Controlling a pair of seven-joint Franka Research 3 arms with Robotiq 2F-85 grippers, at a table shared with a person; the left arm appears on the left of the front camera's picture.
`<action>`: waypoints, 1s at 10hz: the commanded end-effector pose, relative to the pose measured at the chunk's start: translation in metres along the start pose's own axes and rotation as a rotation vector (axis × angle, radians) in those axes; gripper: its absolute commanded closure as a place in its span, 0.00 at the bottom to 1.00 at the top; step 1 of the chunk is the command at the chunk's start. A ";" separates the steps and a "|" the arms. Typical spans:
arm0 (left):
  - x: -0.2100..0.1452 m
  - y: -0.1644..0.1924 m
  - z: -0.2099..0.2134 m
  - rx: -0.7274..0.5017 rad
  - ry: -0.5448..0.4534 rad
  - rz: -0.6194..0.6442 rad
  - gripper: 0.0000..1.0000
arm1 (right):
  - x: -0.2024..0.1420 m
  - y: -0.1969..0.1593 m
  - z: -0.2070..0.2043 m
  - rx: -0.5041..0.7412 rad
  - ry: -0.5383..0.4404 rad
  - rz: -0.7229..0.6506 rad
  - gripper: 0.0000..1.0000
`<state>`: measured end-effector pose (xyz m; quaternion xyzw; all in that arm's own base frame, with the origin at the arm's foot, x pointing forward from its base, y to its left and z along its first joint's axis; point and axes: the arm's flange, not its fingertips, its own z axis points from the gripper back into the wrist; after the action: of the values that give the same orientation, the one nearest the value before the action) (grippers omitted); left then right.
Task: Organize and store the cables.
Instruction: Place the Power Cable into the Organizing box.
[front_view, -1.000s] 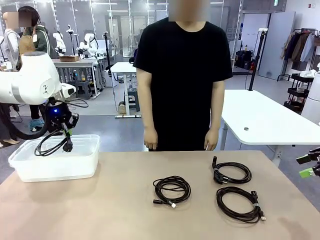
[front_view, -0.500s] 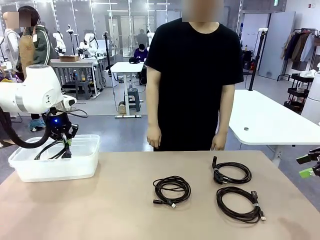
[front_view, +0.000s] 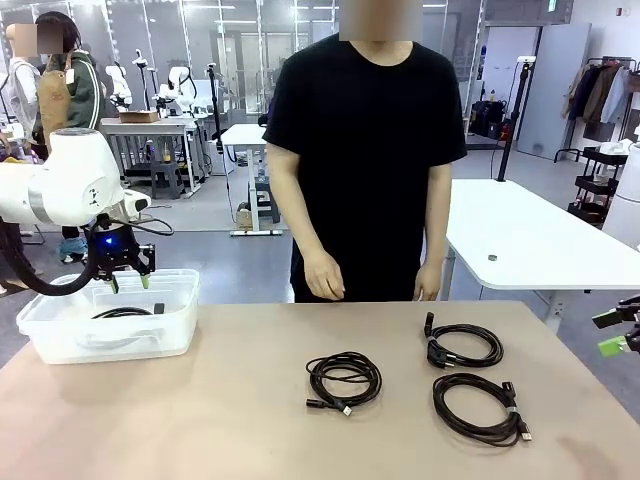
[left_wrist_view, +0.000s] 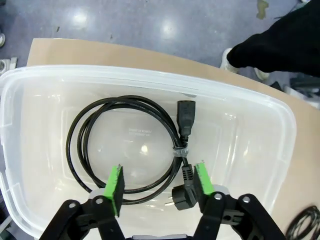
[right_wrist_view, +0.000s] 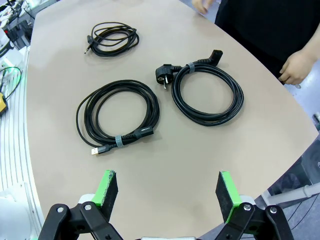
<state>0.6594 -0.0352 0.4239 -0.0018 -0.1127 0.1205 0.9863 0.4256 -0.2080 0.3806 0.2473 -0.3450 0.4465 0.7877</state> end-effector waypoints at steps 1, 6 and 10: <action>-0.003 0.006 0.005 -0.026 0.010 -0.017 0.03 | 0.004 -0.001 0.000 -0.004 0.017 -0.021 0.00; 0.000 0.000 0.004 -0.004 -0.006 0.003 0.00 | 0.004 -0.001 0.000 -0.004 0.017 -0.021 0.00; 0.000 0.000 0.004 -0.004 -0.006 0.003 0.00 | 0.004 -0.001 0.000 -0.004 0.017 -0.021 0.00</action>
<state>0.6590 -0.0363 0.4287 -0.0054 -0.1174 0.1214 0.9856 0.4256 -0.2080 0.3806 0.2473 -0.3450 0.4465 0.7877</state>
